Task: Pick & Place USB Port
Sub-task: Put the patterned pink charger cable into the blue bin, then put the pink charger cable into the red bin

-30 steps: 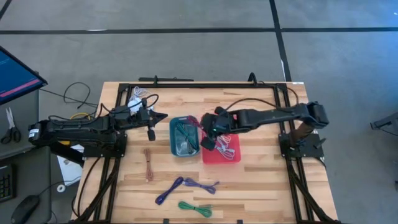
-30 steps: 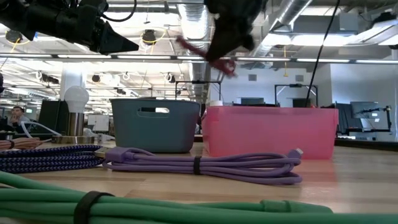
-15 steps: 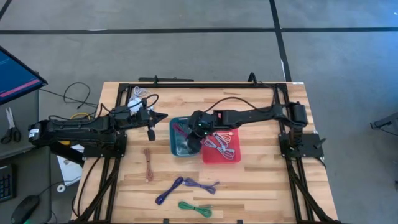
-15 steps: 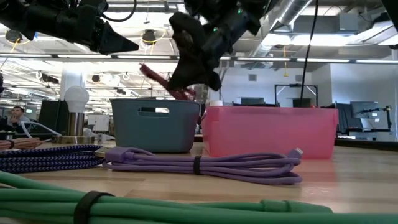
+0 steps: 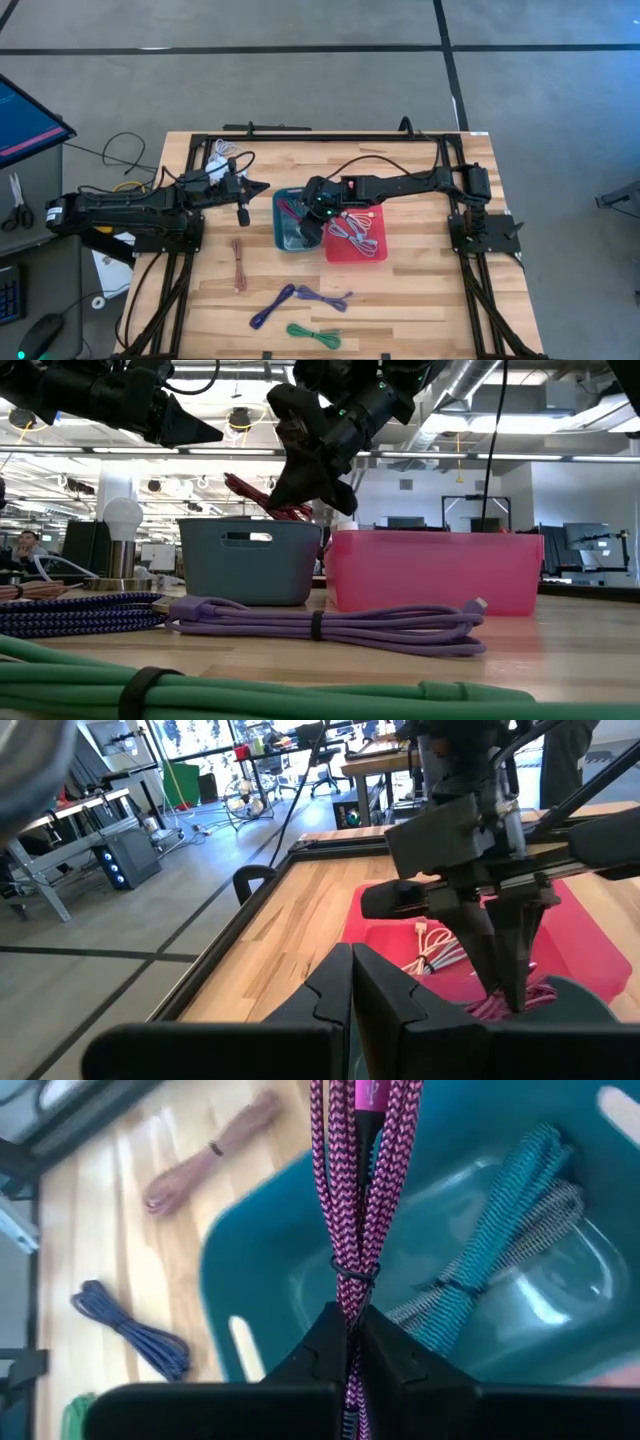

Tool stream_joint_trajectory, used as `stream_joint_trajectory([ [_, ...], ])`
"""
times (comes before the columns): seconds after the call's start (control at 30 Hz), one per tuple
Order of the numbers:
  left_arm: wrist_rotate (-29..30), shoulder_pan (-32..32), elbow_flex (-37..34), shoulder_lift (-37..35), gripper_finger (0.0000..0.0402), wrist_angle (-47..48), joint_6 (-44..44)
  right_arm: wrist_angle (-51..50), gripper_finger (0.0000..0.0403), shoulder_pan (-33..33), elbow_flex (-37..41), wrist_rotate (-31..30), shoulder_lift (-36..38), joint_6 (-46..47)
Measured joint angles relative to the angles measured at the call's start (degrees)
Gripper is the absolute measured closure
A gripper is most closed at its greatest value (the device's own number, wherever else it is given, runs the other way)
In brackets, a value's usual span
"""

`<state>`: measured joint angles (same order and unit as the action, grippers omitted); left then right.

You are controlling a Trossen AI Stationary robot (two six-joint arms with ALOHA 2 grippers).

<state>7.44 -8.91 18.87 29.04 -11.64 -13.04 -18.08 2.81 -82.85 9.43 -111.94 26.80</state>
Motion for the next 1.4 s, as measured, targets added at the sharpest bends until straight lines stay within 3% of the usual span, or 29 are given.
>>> stream_joint_trajectory([
  [0.13, 0.00, -0.02, 0.00, 0.00, 0.0389, 0.00, 0.00, -0.37, 0.0381, 0.00, 0.00, -2.38, 0.00, 0.05],
  [0.5, 0.00, 0.00, 0.00, 0.00, 0.0389, 0.00, 0.00, 0.21, 0.0260, 0.00, -0.02, -3.54, 0.01, -0.51],
  [0.67, -0.02, 0.00, 0.00, 0.00, 0.0389, 0.00, 0.00, -0.70, 0.0230, 0.33, -0.02, -3.52, 2.71, -6.14],
  [0.93, 0.00, -0.01, 0.00, 0.00, 0.0389, 0.00, 0.00, -6.23, 0.0255, -1.03, -0.09, -5.01, 10.44, -16.70],
  [1.17, -0.02, -0.02, 0.00, 0.00, 0.0389, 0.00, 0.00, -18.69, 0.0305, -3.61, -0.04, -25.13, 14.93, -15.94],
  [1.27, 0.00, -0.01, 0.00, 0.00, 0.0389, 0.01, 0.00, -23.59, 0.0326, -4.57, 0.81, -28.61, 16.95, -13.94],
  [1.4, 0.00, -0.02, 0.00, 0.00, 0.0389, 0.02, 0.00, -21.25, 0.0347, -6.18, 6.75, -28.92, 21.39, -13.79],
])
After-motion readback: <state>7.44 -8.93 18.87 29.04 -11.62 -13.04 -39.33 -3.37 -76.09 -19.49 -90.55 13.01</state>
